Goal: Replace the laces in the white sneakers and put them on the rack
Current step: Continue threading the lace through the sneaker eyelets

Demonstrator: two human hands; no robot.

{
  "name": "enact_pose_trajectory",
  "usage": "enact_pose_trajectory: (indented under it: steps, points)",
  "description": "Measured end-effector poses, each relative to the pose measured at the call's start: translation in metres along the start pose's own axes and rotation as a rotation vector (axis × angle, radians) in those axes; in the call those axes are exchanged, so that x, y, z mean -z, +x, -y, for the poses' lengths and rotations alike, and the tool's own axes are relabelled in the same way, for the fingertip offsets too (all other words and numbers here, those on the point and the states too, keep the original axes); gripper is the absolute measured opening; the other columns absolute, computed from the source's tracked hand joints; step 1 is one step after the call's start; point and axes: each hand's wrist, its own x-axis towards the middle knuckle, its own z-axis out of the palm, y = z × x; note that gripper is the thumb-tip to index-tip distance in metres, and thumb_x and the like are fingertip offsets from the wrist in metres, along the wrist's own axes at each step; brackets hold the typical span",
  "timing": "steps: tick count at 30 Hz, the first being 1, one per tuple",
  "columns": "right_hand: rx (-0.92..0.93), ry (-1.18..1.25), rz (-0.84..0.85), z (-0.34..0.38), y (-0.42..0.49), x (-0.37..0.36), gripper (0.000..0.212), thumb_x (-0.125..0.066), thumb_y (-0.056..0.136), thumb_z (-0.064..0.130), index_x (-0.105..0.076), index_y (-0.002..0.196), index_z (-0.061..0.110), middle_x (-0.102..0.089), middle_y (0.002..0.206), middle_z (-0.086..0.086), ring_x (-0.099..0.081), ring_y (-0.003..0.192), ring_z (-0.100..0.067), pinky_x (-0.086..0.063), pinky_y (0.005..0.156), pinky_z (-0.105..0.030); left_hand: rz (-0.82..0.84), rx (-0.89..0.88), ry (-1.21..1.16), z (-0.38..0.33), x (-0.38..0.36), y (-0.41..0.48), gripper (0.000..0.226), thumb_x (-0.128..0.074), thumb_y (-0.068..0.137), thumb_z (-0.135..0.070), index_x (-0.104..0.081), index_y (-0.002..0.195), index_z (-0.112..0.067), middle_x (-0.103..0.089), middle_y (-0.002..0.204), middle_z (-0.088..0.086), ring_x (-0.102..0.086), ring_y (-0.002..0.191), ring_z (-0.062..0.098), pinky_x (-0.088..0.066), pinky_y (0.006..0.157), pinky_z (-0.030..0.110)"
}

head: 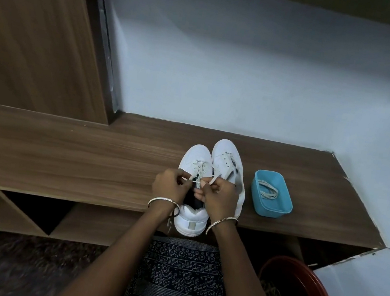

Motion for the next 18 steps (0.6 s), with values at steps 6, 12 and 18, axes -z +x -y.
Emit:
enact_pose_trajectory:
  steps: [6, 12, 18]
  points:
    - [0.087, -0.201, -0.099, -0.001, 0.0, -0.018, 0.007, -0.061, 0.092, -0.002, -0.065, 0.086, -0.002, -0.072, 0.076, -0.013, -0.072, 0.058, -0.015, -0.062, 0.059, -0.033, 0.067, 0.104, -0.247, 0.014, 0.001, 0.006, 0.009, -0.079, 0.07, -0.03, -0.078, 0.079, -0.029, -0.067, 0.059, 0.0, -0.063, 0.059, 0.018, -0.054, 0.064, 0.033]
    - [0.118, -0.285, -0.177, -0.005, 0.007, -0.029, 0.009, -0.055, 0.092, 0.011, -0.059, 0.086, 0.005, -0.071, 0.081, -0.013, -0.073, 0.063, -0.026, -0.061, 0.061, -0.043, 0.122, 0.153, -0.41, 0.031, -0.01, 0.016, 0.024, -0.075, 0.054, -0.041, -0.077, 0.076, -0.032, -0.071, 0.066, 0.009, -0.059, 0.056, 0.02, -0.057, 0.067, 0.05]
    - [0.125, -0.416, -0.14, -0.017, 0.015, -0.035, 0.011, -0.049, 0.086, 0.029, -0.052, 0.081, 0.02, -0.07, 0.082, -0.012, -0.069, 0.078, -0.037, -0.056, 0.074, -0.051, 0.134, 0.181, -0.483, 0.036, -0.015, 0.018, 0.034, -0.075, 0.048, -0.046, -0.077, 0.075, -0.027, -0.069, 0.071, 0.021, -0.056, 0.057, 0.022, -0.048, 0.062, 0.039]
